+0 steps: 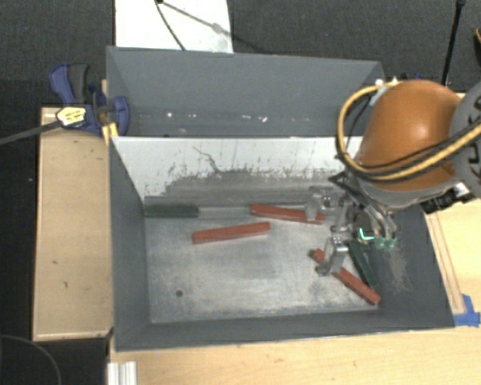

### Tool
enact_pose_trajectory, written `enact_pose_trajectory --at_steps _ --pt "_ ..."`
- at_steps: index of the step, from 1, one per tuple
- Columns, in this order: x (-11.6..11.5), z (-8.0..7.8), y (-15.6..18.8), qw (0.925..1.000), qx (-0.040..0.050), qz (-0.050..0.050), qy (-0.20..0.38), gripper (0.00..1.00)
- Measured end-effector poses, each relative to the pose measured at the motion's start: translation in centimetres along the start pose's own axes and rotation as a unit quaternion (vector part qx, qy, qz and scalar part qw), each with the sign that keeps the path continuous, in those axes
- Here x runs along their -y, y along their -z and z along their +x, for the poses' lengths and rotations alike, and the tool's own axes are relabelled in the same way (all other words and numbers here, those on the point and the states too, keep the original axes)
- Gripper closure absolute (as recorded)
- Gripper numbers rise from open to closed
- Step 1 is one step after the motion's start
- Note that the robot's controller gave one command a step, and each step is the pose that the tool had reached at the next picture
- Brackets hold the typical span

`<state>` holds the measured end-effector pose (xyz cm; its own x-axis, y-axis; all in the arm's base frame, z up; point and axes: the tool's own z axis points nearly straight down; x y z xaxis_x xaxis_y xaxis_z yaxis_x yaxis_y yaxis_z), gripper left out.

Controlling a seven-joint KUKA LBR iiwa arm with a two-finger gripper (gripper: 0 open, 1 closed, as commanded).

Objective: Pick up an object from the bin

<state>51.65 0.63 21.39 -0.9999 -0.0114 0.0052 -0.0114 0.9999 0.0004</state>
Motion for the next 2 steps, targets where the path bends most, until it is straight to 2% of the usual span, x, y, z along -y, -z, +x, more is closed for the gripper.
enact_pose_trajectory --at_steps 1,2 --pt "4.2 -6.7 -11.2 0.9991 0.0024 0.000 -0.042 0.00" --pt "2.3 -7.5 -14.1 0.9801 0.0023 -0.001 -0.199 0.00"
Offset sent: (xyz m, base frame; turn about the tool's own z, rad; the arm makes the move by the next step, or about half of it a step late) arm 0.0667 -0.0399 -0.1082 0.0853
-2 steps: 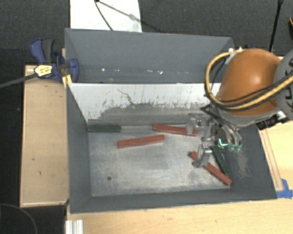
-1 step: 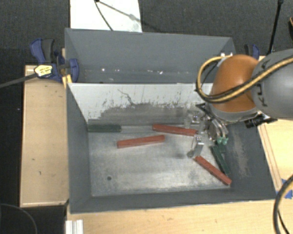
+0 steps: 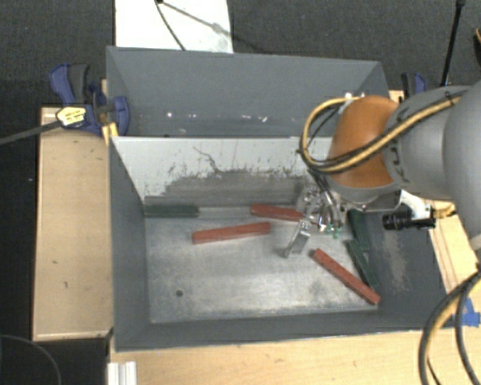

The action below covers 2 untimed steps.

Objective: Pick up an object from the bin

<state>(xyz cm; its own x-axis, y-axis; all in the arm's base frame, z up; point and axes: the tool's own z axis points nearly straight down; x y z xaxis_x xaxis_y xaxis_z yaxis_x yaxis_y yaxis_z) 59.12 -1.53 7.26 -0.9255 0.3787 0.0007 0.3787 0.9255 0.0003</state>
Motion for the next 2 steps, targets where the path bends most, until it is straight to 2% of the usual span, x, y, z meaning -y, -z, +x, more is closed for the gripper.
enact_pose_trajectory --at_steps 1,2 --pt "-4.4 1.5 -0.2 0.9994 0.0022 -0.002 -0.035 0.00" --pt "-8.6 3.5 -0.1 0.9999 0.0031 -0.002 -0.011 0.00"
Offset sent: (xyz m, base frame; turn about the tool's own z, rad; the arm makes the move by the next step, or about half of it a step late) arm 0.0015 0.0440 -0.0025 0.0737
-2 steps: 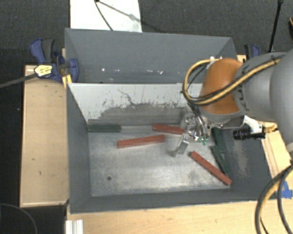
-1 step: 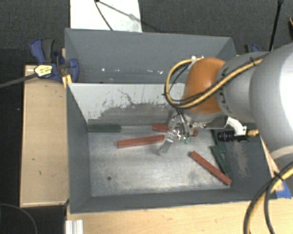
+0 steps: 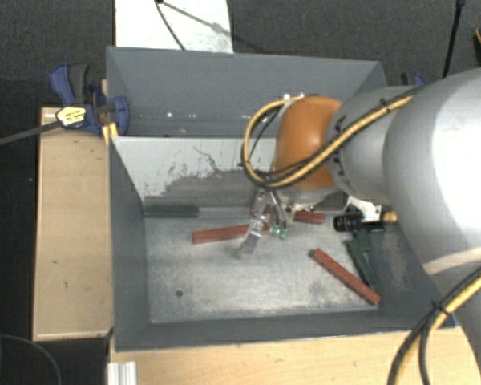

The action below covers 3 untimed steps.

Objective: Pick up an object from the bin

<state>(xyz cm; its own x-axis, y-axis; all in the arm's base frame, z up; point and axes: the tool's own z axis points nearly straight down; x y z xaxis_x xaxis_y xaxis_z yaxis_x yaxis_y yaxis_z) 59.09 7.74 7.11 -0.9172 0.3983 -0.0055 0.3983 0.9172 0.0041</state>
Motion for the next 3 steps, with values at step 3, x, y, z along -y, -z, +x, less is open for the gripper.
enact_pose_trajectory --at_steps 3 --pt "1.6 0.3 16.7 0.9997 0.0010 0.000 0.025 1.00"
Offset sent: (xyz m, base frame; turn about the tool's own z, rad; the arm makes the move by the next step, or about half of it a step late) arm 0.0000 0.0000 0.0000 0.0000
